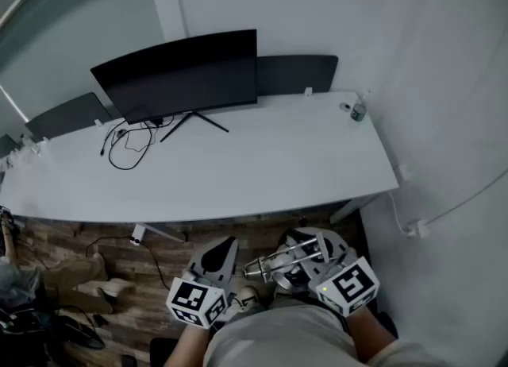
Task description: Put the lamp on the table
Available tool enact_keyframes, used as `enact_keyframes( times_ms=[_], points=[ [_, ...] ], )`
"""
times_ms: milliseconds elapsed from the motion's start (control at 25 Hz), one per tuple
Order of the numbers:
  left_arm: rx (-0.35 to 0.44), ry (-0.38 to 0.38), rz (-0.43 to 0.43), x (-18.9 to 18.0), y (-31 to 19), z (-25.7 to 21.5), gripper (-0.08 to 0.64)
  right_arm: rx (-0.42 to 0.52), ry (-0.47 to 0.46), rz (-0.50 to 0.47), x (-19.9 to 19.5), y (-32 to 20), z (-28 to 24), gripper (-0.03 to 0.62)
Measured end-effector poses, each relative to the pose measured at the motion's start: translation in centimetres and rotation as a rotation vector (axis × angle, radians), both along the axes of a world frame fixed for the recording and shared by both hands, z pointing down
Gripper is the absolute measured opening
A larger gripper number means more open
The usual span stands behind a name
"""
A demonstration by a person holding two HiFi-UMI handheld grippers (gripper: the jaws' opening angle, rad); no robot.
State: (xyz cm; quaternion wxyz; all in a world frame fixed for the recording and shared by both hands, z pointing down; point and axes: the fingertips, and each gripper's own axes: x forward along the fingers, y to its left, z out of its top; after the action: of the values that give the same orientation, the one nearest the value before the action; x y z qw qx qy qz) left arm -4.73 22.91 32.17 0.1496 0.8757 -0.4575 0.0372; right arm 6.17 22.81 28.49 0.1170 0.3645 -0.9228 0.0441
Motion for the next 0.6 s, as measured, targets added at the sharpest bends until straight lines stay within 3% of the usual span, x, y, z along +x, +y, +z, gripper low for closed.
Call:
enact_keyframes(
  times_ms=[600],
  points=[
    [-0.007,0.008,0.001,-2.2,-0.4,0.0,0.003,-0.007,-0.009,0.015,-1.9,-0.7,0.1,0.041]
  ],
)
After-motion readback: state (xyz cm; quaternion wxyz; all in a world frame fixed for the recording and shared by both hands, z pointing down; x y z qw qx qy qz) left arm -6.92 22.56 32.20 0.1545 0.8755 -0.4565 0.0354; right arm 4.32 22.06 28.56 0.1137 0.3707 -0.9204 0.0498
